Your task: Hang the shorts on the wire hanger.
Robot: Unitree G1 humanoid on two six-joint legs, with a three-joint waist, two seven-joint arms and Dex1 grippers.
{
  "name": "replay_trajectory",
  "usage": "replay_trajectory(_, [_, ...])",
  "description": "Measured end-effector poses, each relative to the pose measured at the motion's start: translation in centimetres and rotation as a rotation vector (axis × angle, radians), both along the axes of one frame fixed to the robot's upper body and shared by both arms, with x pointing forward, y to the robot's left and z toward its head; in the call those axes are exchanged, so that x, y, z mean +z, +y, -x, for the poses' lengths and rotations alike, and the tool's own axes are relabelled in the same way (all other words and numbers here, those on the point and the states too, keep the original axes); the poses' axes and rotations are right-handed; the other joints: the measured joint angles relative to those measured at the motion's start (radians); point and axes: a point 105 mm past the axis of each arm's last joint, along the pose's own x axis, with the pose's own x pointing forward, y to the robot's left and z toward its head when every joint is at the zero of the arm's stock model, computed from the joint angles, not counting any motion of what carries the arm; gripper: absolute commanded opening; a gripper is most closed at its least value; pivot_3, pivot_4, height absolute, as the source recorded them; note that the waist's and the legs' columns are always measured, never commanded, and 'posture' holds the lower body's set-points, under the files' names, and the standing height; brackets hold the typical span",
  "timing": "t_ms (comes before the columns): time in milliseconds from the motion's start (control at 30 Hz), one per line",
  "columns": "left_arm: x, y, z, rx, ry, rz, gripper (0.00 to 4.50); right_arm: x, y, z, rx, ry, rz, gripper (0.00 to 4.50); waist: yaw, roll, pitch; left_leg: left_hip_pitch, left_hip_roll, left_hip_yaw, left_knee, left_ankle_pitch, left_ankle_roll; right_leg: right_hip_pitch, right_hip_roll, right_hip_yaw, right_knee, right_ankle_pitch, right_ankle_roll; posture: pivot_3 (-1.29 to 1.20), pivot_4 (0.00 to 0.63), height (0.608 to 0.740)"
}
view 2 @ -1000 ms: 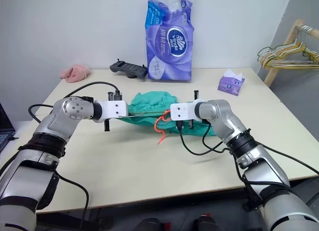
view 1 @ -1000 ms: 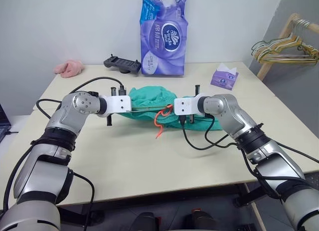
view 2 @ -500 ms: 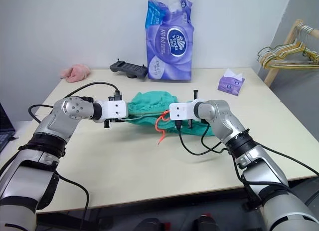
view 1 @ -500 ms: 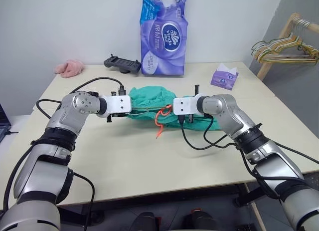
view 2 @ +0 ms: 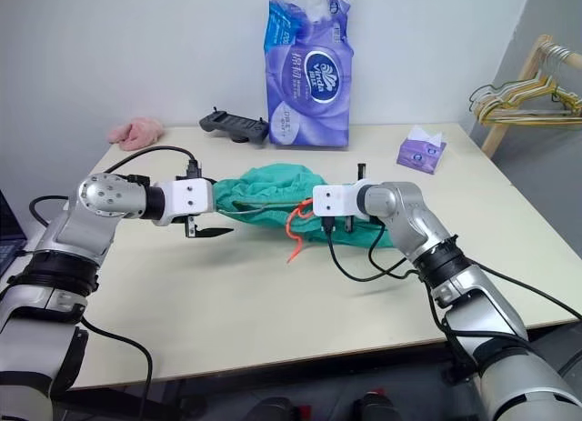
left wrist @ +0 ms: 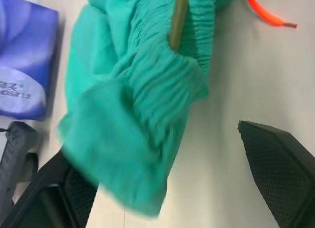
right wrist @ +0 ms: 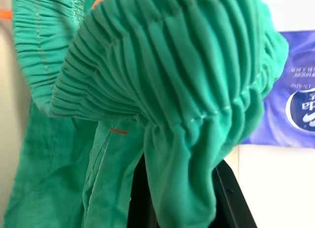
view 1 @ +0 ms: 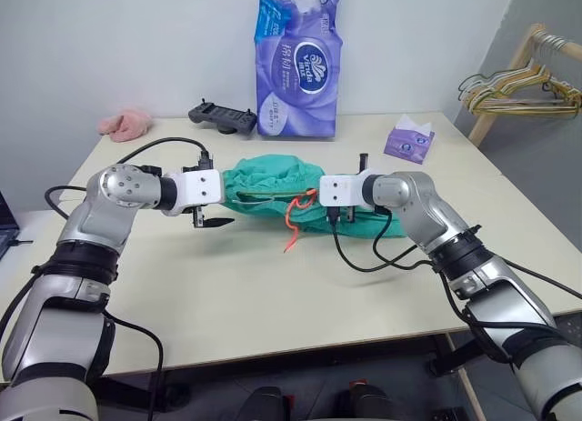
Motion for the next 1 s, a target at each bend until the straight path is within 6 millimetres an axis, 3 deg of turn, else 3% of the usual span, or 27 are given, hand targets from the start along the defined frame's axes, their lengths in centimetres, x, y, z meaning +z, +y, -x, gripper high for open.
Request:
replay_trajectory(267, [1.9,-0.1,1.0,-0.03,-0.104,0.106,4.48,-1.3,-2.8,0.3,-0.064,0.043,-0.021,0.0,0.003,0.0,0.0,0.0,0.0,-0.002,0.0,0.0,0.0,0.0,0.0,0.0,0.0,0.0,-0.001,0.21,0.033,0.74])
replay_trajectory(400, [3.4,-0.2,1.8,0.004,-0.162,0.292,4.48,-3.1,-5.5,1.2,-0.148,0.119,-0.057,0.0,0.004,0.001,0.0,-0.001,0.0,-0.004,0.0,0.0,0.0,0.001,-0.002,0.0,-0.001,-0.001,-0.001,0.19,0.033,0.74])
replay_trajectory(500, [2.7,-1.2,2.4,0.03,-0.108,0.439,4.48,-3.7,-7.2,2.2,-0.234,0.179,-0.142,0.0,0.004,0.002,0.001,0.0,0.0,-0.006,0.0,0.0,0.0,0.002,-0.001,0.0,0.0,-0.001,-0.002,0.14,0.029,0.74])
replay_trajectory(700, [-1.2,-7.6,4.2,0.003,0.099,0.726,4.48,-4.6,-12.2,5.6,-0.559,0.323,-0.428,0.0,0.003,0.003,0.0,0.0,0.0,-0.009,0.001,0.0,0.0,0.004,-0.001,-0.002,-0.001,-0.001,-0.002,0.01,0.02,0.74])
replay_trajectory(867, [-1.5,-13.0,5.0,-0.095,0.192,0.823,4.48,-4.1,-15.9,7.2,-0.813,0.303,-0.615,0.0,-0.022,0.005,-0.002,0.001,0.0,-0.008,0.001,0.0,0.0,0.005,0.001,-0.002,-0.001,-0.002,-0.002,-0.08,0.02,0.74])
replay_trajectory(1000, [-0.7,-18.3,5.3,-0.243,0.245,0.866,4.48,-4.2,-20.5,9.0,-1.124,0.247,-0.817,0.0,-0.041,0.009,-0.004,0.0,-0.003,-0.009,0.001,0.0,0.0,0.005,0.0,-0.001,-0.002,-0.002,-0.002,-0.21,0.018,0.74])
